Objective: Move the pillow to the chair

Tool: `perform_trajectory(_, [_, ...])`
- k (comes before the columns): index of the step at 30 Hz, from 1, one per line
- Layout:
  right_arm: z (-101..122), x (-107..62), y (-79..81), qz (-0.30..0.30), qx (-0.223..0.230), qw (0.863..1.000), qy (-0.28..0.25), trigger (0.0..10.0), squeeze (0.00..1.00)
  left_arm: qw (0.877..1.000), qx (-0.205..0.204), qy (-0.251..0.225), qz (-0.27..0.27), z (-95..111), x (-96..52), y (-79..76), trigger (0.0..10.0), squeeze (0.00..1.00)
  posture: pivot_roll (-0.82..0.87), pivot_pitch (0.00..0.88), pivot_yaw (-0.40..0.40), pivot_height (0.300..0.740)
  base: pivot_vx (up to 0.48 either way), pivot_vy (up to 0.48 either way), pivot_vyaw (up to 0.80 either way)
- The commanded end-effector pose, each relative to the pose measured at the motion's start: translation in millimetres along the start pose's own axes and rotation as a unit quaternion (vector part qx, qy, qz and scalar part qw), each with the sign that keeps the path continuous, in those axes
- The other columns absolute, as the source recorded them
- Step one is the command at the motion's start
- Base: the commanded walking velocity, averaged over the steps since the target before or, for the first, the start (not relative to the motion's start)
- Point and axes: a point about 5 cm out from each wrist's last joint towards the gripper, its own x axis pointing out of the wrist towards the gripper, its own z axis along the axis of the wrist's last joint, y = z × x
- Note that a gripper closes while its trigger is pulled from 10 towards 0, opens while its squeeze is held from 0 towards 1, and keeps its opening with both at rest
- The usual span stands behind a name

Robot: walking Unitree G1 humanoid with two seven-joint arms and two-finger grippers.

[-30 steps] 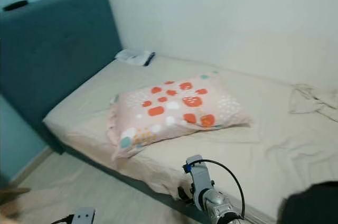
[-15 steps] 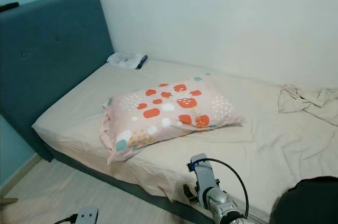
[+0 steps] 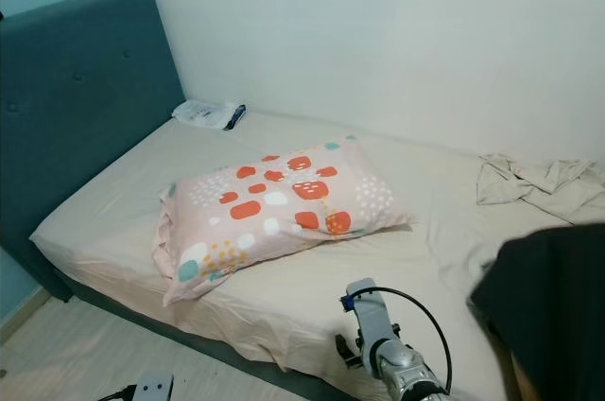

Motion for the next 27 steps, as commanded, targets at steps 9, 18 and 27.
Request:
perform_trajectory(9, [-7.5,-1.8,-2.9,-0.007,0.001,1.000,0.015,10.0,0.00,1.000,0.008,0.014,0.009,-5.7,-1.0,2.6,10.0,0.00,-0.05,0.000,-0.057,0.740,0.000,-0.237,0.00])
perform_trajectory(18, [-9.0,-2.7,-5.7,-0.008,-0.007,1.000,0.018,10.0,0.00,1.000,-0.015,0.011,0.014,-3.3,-0.1,-1.3,10.0,0.00,-0.05,0.000,-0.071,0.740,0.000,0.000,0.00])
perform_trajectory(27, [2.3,-1.8,-7.9,0.002,0.023,1.000,-0.010,10.0,0.00,1.000,-0.015,0.017,0.014,-7.4,-0.8,-4.1,10.0,0.00,-0.07,0.000,-0.064,0.740,0.000,0.000,0.00])
